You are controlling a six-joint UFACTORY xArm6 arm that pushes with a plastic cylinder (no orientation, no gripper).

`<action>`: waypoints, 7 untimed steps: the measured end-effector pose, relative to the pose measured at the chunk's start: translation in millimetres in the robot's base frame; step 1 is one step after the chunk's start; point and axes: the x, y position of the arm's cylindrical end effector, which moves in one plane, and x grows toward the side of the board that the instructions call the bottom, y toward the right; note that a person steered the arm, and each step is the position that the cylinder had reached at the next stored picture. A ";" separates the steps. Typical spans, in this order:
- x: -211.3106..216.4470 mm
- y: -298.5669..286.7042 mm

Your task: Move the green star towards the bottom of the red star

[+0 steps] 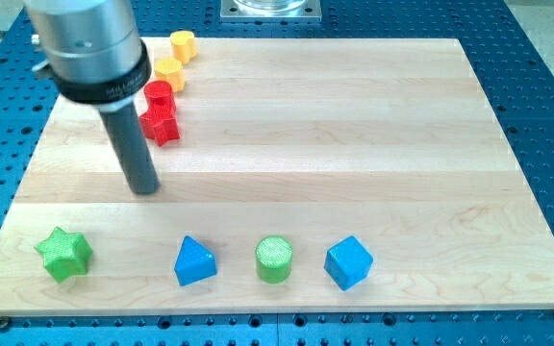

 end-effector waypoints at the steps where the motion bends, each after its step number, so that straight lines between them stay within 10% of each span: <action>1: 80.0 -10.4; 7: 60.3 -77.1</action>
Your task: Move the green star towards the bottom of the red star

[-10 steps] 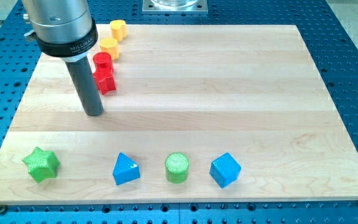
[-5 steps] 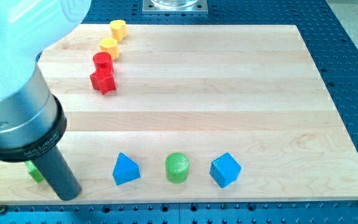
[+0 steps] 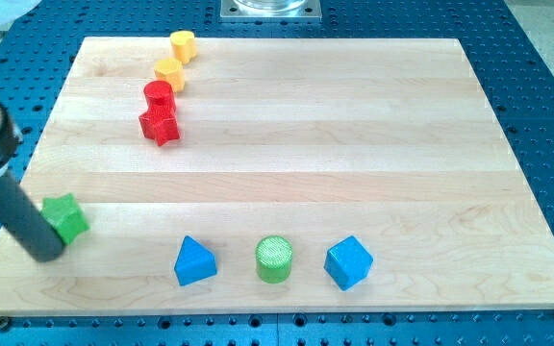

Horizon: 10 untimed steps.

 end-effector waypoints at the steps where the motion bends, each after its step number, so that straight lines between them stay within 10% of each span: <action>1: -20.6 20.5; 10: -40.5 75.9</action>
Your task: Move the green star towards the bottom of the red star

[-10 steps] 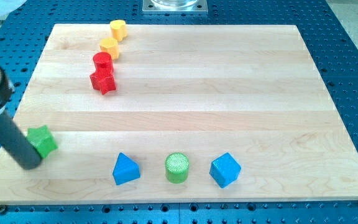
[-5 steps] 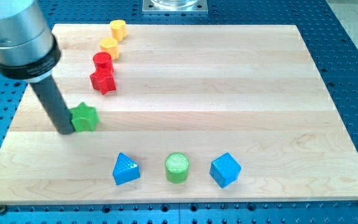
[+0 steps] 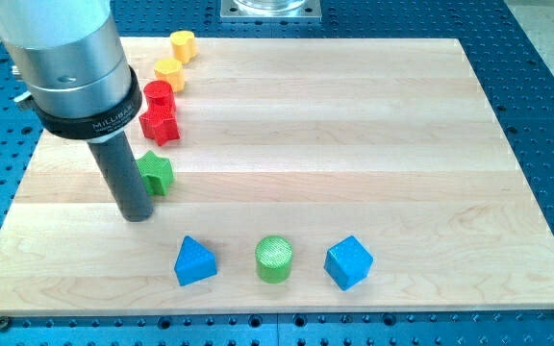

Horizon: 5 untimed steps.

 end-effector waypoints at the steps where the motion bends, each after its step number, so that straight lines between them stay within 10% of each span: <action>1: -1.4 0.0; 5: -19.6 14.0</action>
